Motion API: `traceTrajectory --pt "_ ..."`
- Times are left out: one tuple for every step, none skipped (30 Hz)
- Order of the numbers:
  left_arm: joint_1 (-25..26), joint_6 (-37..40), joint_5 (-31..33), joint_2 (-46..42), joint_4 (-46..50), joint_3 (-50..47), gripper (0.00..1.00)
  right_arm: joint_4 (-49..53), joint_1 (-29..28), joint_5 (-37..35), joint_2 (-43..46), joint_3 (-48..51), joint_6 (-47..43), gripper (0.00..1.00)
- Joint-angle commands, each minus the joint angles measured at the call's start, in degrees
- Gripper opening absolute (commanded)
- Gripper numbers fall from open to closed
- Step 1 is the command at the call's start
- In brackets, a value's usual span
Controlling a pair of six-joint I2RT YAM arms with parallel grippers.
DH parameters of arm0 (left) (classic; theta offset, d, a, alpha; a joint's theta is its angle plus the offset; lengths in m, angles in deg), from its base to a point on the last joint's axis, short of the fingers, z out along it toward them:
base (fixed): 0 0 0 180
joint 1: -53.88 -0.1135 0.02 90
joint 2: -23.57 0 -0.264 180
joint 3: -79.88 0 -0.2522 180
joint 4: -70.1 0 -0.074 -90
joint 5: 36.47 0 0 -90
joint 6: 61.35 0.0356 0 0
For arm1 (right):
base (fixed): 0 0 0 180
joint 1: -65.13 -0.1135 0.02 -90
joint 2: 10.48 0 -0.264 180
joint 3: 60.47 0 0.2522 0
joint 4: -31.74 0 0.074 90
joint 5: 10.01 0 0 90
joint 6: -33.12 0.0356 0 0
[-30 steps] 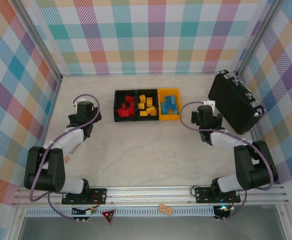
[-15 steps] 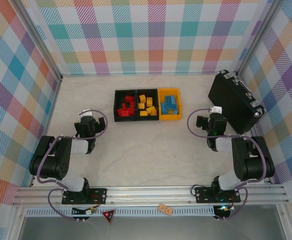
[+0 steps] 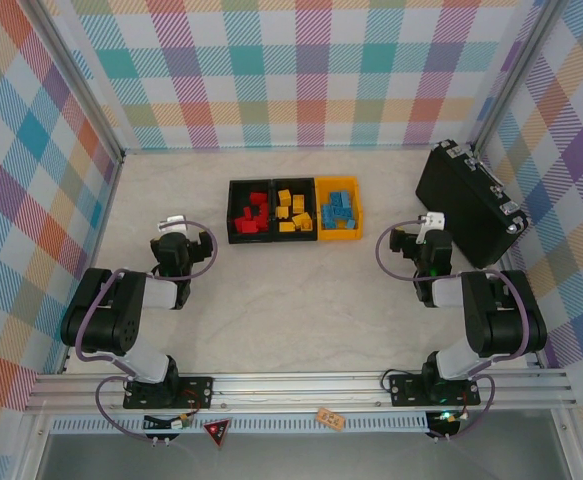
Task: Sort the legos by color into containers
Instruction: Reset both arms
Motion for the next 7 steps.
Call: traceTrajectory --pt "0.2 0.8 -0.6 0.1 -2.4 -0.4 0.99 -1.9 -0.1 1.0 -0.4 -0.4 0.2 0.99" --pt "0.2 0.7 -0.6 0.1 -2.3 -0.4 1.0 -1.8 -0.1 1.1 -0.4 -0.5 0.2 0.99" --pt "0.2 0.8 -0.6 0.1 -2.4 -0.4 0.99 -1.8 0.0 1.1 -0.4 -0.5 0.1 0.99" --pt "0.2 0.8 -0.6 0.1 -2.4 -0.5 1.0 -1.9 0.0 1.1 -0.4 -0.4 0.2 0.99" --pt "0.3 0.8 -0.6 0.1 -2.4 -0.5 1.0 -2.3 -0.1 0.9 -0.3 -0.3 -0.1 0.99" --pt "0.3 0.8 -0.5 0.1 -2.4 -0.5 1.0 -2.6 -0.1 0.9 -0.3 -0.1 -0.1 0.99" --pt "0.3 0.7 -0.5 0.1 -2.4 -0.5 1.0 -2.6 -0.1 0.9 -0.2 0.0 -0.1 0.99"
